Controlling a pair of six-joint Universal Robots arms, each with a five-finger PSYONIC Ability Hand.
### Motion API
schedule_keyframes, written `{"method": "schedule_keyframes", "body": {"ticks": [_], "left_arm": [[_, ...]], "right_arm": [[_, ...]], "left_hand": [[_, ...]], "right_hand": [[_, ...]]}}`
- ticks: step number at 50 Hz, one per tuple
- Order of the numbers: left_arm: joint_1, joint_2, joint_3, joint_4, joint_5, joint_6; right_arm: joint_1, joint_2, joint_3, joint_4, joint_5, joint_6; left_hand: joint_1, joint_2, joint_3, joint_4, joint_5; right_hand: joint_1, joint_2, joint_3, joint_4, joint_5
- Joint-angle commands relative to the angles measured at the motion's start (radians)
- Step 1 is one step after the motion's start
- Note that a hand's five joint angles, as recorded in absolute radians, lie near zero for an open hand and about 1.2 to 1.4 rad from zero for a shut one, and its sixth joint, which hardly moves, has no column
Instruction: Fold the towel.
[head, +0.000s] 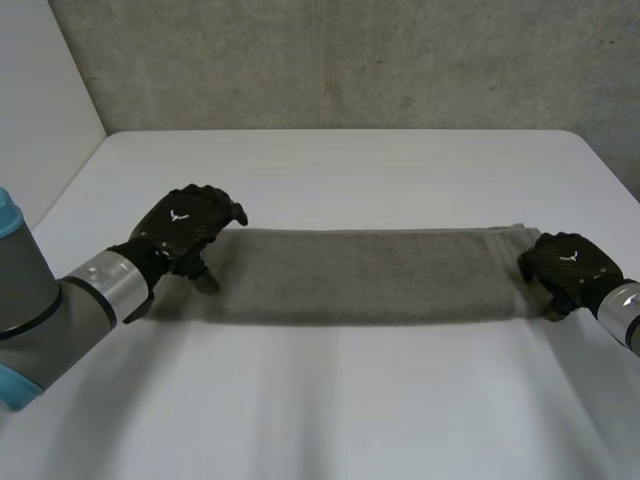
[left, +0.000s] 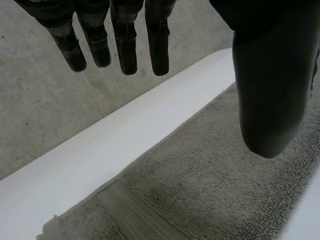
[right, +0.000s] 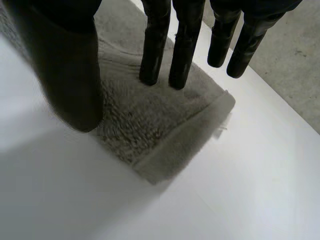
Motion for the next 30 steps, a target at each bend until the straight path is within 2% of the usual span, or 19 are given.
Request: {"method": "schedule_keyframes", "body": {"ticks": [1,2,8,16,21,27,29,30], "left_arm": [[0.001,0.001,0.002,-0.001,0.0,0.0],[0.001,0.003,0.002,-0.001,0.0,0.0],[0.004,0.016,0.002,-0.001,0.0,-0.003],[0.013,0.023,0.002,-0.001,-0.002,-0.008],[0.015,0.024,0.002,-0.001,-0.002,-0.008],[0.013,0.026,0.003,-0.001,-0.002,-0.008],[0.013,0.027,0.003,0.001,-0.003,-0.008],[0.013,0.027,0.003,0.001,-0.003,-0.008]], "right_arm": [[-0.003,0.03,-0.018,-0.037,-0.001,-0.01],[-0.005,0.03,-0.022,-0.043,0.004,-0.012],[-0.043,0.01,-0.024,-0.047,0.01,-0.015],[-0.198,-0.045,-0.07,-0.04,-0.002,-0.014],[-0.245,-0.103,-0.133,-0.032,0.003,-0.012],[-0.235,-0.196,-0.19,-0.021,0.001,0.0],[-0.154,-0.245,-0.217,-0.02,0.001,0.003],[-0.153,-0.245,-0.217,-0.02,0.001,0.003]], "left_hand": [[-0.08,-0.05,-0.051,-0.059,-0.01],[-0.08,-0.05,-0.051,-0.059,-0.01],[-0.083,-0.053,-0.051,-0.059,-0.013],[-0.083,-0.053,-0.051,-0.059,-0.013],[-0.086,-0.056,-0.051,-0.059,-0.016],[-0.086,-0.056,-0.051,-0.059,-0.016],[-0.086,-0.056,-0.051,-0.059,-0.016],[-0.086,-0.056,-0.051,-0.059,-0.016]], "right_hand": [[0.462,0.458,-0.042,-0.076,0.466],[0.65,0.645,-0.042,-0.076,0.653],[0.651,0.647,-0.042,-0.076,0.655],[0.651,0.647,-0.042,-0.076,0.655],[0.651,0.647,-0.042,-0.076,0.655],[0.651,0.647,-0.042,-0.076,0.655],[0.651,0.647,-0.042,-0.076,0.655],[0.651,0.647,-0.042,-0.076,0.655]]}}
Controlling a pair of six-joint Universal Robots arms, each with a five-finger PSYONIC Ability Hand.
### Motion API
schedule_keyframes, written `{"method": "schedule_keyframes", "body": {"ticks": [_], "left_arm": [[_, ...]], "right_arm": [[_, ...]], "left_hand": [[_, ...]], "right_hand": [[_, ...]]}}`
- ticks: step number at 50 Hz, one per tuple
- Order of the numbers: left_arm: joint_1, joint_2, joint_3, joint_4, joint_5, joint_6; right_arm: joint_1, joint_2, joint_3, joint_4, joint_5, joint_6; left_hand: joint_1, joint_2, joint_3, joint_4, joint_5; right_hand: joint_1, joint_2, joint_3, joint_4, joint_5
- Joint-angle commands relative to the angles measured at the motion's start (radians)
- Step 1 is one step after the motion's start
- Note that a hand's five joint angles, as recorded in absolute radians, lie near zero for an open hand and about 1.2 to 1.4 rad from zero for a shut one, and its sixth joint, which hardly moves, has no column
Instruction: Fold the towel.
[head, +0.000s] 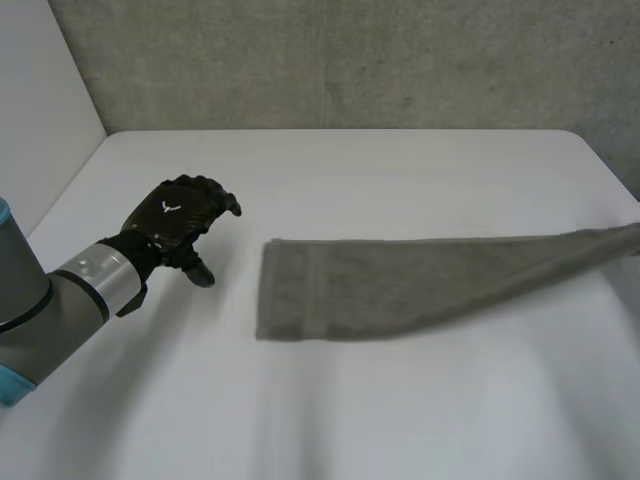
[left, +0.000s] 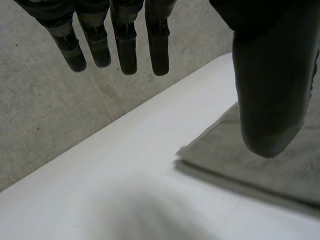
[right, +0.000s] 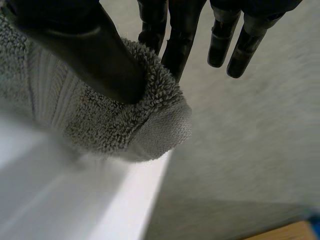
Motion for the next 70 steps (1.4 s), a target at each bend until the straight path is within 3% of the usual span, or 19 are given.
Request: {"method": "schedule_keyframes", "body": {"ticks": [1,3,5,8,10,11,13,18,23,24,25,26,28,35,40,48,56,65,70], "left_arm": [[-0.001,0.002,0.001,0.003,-0.002,0.0],[-0.001,0.002,0.001,0.003,-0.002,0.0],[-0.001,0.002,0.001,0.003,-0.006,-0.002],[0.001,0.003,0.001,0.003,-0.008,-0.002],[0.01,0.011,-0.001,0.003,-0.011,-0.003],[0.01,0.011,-0.001,0.003,-0.011,-0.003],[0.016,0.016,-0.001,0.003,-0.014,-0.003],[0.024,0.02,-0.001,0.003,-0.014,-0.005],[0.029,0.022,-0.001,0.003,-0.015,-0.005],[0.029,0.022,-0.001,0.003,-0.015,-0.005],[0.029,0.022,-0.001,0.003,-0.014,-0.005],[0.027,0.022,-0.001,0.003,-0.014,-0.005],[0.027,0.022,-0.001,0.003,-0.014,-0.005],[0.018,0.017,0.014,0.009,-0.014,-0.005],[-0.02,0.013,0.056,0.014,-0.015,-0.021],[-0.109,-0.007,0.108,0.017,-0.015,-0.071],[-0.228,-0.076,0.139,0.015,-0.015,-0.068],[-0.263,-0.141,0.131,0.004,-0.014,-0.06],[-0.286,-0.188,0.157,0.011,-0.02,-0.066]], "right_arm": [[0.167,-0.107,-0.071,0.006,-0.002,0.01],[0.256,-0.109,-0.08,0.002,0.0,0.009],[0.428,-0.101,-0.093,-0.003,0.015,0.001],[0.53,-0.08,-0.102,-0.008,0.018,-0.004],[0.712,-0.009,-0.137,-0.017,0.036,-0.005],[0.713,-0.009,-0.137,-0.017,0.037,-0.005],[0.865,0.083,-0.186,-0.03,0.079,-0.013],[1.019,0.253,-0.252,-0.057,0.125,-0.075],[1.084,0.399,-0.303,-0.058,0.162,-0.154],[1.084,0.399,-0.303,-0.058,0.162,-0.154],[1.091,0.432,-0.31,-0.058,0.19,-0.177],[1.095,0.451,-0.307,-0.058,0.217,-0.197],[1.095,0.451,-0.3,-0.058,0.242,-0.209],[1.065,0.328,-0.221,-0.057,0.271,-0.143],[0.951,0.099,-0.082,-0.055,0.277,0.091],[0.767,-0.118,0.106,-0.02,0.262,0.291],[0.65,-0.135,0.24,0.069,0.251,0.268],[0.59,-0.115,0.334,0.034,0.204,0.263],[0.564,-0.067,0.377,-0.046,0.17,0.262]], "left_hand": [[-0.086,-0.054,-0.051,-0.059,-0.015],[-0.086,-0.054,-0.051,-0.059,-0.015],[-0.086,-0.054,-0.051,-0.059,-0.015],[-0.086,-0.054,-0.051,-0.059,-0.015],[-0.086,-0.054,-0.051,-0.059,-0.015],[-0.086,-0.054,-0.051,-0.059,-0.015],[-0.086,-0.054,-0.051,-0.059,-0.015],[-0.086,-0.054,-0.051,-0.059,-0.015],[-0.086,-0.054,-0.051,-0.059,-0.015],[-0.086,-0.054,-0.051,-0.059,-0.015],[-0.086,-0.054,-0.051,-0.059,-0.015],[-0.086,-0.054,-0.051,-0.059,-0.015],[-0.086,-0.054,-0.051,-0.059,-0.015],[-0.089,-0.057,-0.051,-0.059,-0.018],[-0.086,-0.054,-0.051,-0.059,-0.015],[-0.08,-0.049,-0.051,-0.059,-0.009],[-0.065,-0.034,-0.051,-0.059,0.005],[-0.048,-0.016,-0.051,-0.059,0.023],[0.008,0.04,-0.051,-0.059,0.079]], "right_hand": [[0.115,0.112,-0.042,-0.076,0.08],[0.115,0.112,-0.042,-0.076,0.08],[0.115,0.112,-0.042,-0.076,0.08],[0.115,0.112,-0.042,-0.076,0.08],[0.115,0.112,-0.042,-0.076,0.08],[0.115,0.112,-0.042,-0.076,0.08],[0.115,0.112,-0.042,-0.076,0.08],[0.115,0.112,-0.042,-0.076,0.08],[0.115,0.112,-0.042,-0.076,0.08],[0.115,0.112,-0.042,-0.076,0.08],[-0.291,-0.294,-0.042,-0.076,-0.326],[-0.952,-0.955,-0.042,-0.076,-0.987],[-1.107,-1.11,-0.042,-0.076,-1.142],[-1.107,-1.11,-0.042,-0.076,-1.142],[-1.107,-1.11,-0.042,-0.076,-1.142],[-1.107,-1.11,-0.042,-0.076,-1.142],[-1.107,-1.11,-0.042,-0.076,-1.142],[-1.107,-1.11,-0.042,-0.076,-1.142],[-0.973,-0.977,-0.042,-0.076,-1.009]]}}
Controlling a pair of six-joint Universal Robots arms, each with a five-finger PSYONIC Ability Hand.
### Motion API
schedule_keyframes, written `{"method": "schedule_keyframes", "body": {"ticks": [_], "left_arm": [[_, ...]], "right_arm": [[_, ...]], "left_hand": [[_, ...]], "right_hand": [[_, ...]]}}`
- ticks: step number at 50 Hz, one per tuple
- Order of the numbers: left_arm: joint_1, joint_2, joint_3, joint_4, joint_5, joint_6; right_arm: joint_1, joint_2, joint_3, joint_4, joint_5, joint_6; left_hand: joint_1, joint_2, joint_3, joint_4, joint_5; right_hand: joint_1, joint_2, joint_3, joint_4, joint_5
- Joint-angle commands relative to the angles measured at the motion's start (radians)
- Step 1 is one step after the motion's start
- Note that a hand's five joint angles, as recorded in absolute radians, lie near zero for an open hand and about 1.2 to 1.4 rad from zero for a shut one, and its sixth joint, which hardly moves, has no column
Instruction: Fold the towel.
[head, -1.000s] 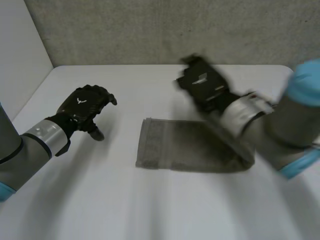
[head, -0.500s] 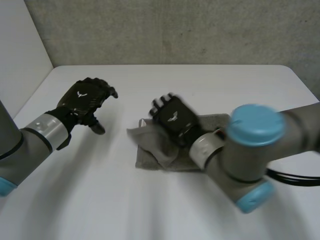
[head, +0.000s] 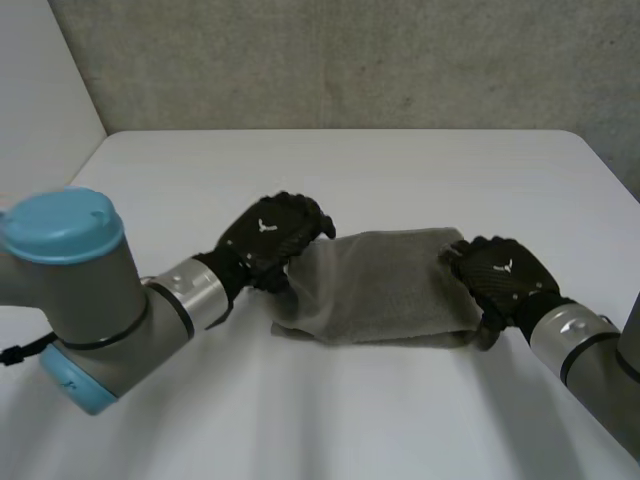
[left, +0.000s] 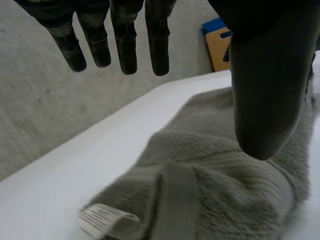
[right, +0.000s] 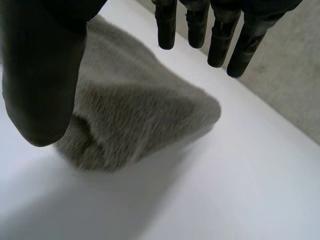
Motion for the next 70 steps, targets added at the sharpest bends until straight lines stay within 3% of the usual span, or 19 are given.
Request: {"method": "schedule_keyframes", "body": {"ticks": [1,6,8,11,13,18,30,39,44,49,54,59,63,64,65,66,67,68,70], "left_arm": [[-0.02,-0.066,0.043,0.0,-0.005,-0.007],[-0.039,-0.108,0.077,-0.006,-0.027,-0.009],[-0.045,-0.126,0.071,-0.011,-0.052,-0.006],[-0.045,-0.132,0.063,-0.012,-0.068,-0.006],[-0.034,-0.142,0.042,-0.017,-0.105,-0.004],[-0.014,-0.142,-0.021,-0.018,-0.152,0.0],[-0.006,-0.06,-0.141,-0.018,-0.162,-0.006],[0.007,0.108,-0.161,-0.009,-0.165,-0.016],[0.058,0.194,-0.175,-0.008,-0.18,-0.016],[0.119,0.237,-0.179,-0.006,-0.206,-0.016],[0.205,0.257,-0.195,0.012,-0.224,-0.026],[0.215,0.253,-0.195,0.031,-0.224,-0.073],[0.213,0.251,-0.188,0.044,-0.223,-0.099],[0.21,0.25,-0.182,0.049,-0.221,-0.107],[0.207,0.246,-0.176,0.051,-0.22,-0.115],[0.207,0.246,-0.176,0.051,-0.22,-0.115],[0.201,0.243,-0.166,0.052,-0.217,-0.116],[0.201,0.243,-0.165,0.052,-0.217,-0.116],[0.19,0.231,-0.132,0.054,-0.22,-0.116]], "right_arm": [[-0.026,0.048,0.046,-0.082,-0.04,-0.002],[-0.019,0.084,0.046,-0.108,-0.041,-0.012],[-0.016,0.111,0.043,-0.131,-0.04,-0.037],[-0.016,0.123,0.041,-0.14,-0.04,-0.055],[-0.027,0.137,0.035,-0.142,-0.038,-0.092],[-0.065,0.122,0.038,-0.125,-0.035,-0.126],[-0.084,-0.038,-0.005,0.032,-0.044,-0.14],[0.146,-0.07,-0.192,0.047,-0.038,-0.186],[0.289,0.024,-0.292,0.038,-0.035,-0.263],[0.441,0.212,-0.423,0.032,-0.036,-0.302],[0.505,0.376,-0.503,0.026,-0.038,-0.305],[0.533,0.496,-0.549,0.021,-0.027,-0.318],[0.533,0.507,-0.551,0.018,-0.027,-0.309],[0.53,0.495,-0.545,0.018,-0.024,-0.299],[0.527,0.466,-0.533,0.019,-0.021,-0.283],[0.527,0.465,-0.532,0.019,-0.021,-0.282],[0.522,0.423,-0.514,0.019,-0.021,-0.255],[0.514,0.369,-0.488,0.018,-0.021,-0.215],[0.502,0.314,-0.455,0.016,-0.024,-0.171]], "left_hand": [[0.034,0.067,-0.051,-0.059,0.076],[0.09,0.123,-0.051,-0.059,0.132],[0.093,0.126,-0.051,-0.059,0.135],[0.093,0.126,-0.051,-0.059,0.135],[0.093,0.126,-0.051,-0.059,0.135],[0.093,0.126,-0.051,-0.059,0.135],[0.084,0.117,-0.051,-0.059,0.126],[0.058,0.09,-0.051,-0.059,0.099],[0.052,0.084,-0.051,-0.059,0.094],[0.038,0.07,-0.051,-0.059,0.079],[0.035,0.067,-0.051,-0.059,0.076],[0.038,0.07,-0.051,-0.059,0.079],[0.038,0.07,-0.051,-0.059,0.079],[0.038,0.07,-0.051,-0.059,0.079],[0.038,0.07,-0.051,-0.059,0.079],[0.038,0.07,-0.051,-0.059,0.079],[0.038,0.07,-0.051,-0.059,0.079],[0.038,0.07,-0.051,-0.059,0.079],[0.038,0.07,-0.051,-0.059,0.079]], "right_hand": [[0.067,0.068,-0.042,-0.076,0.069],[0.323,0.323,-0.042,-0.076,0.325],[0.647,0.647,-0.042,-0.076,0.649],[0.828,0.828,-0.042,-0.076,0.83],[1.154,1.154,-0.042,-0.076,1.156],[1.156,1.156,-0.042,-0.076,1.158],[1.156,1.156,-0.042,-0.076,1.158],[1.156,1.156,-0.042,-0.076,1.158],[1.156,1.156,-0.042,-0.076,1.158],[1.156,1.156,-0.042,-0.076,1.158],[1.156,1.156,-0.042,-0.076,1.158],[1.156,1.156,-0.042,-0.076,1.158],[1.156,1.156,-0.042,-0.076,1.158],[0.956,0.956,-0.042,-0.076,0.958],[0.518,0.518,-0.042,-0.076,0.52],[0.514,0.514,-0.042,-0.076,0.516],[0.075,0.075,-0.042,-0.076,0.077],[-0.066,-0.066,-0.042,-0.076,-0.064],[-0.066,-0.066,-0.042,-0.076,-0.064]]}}
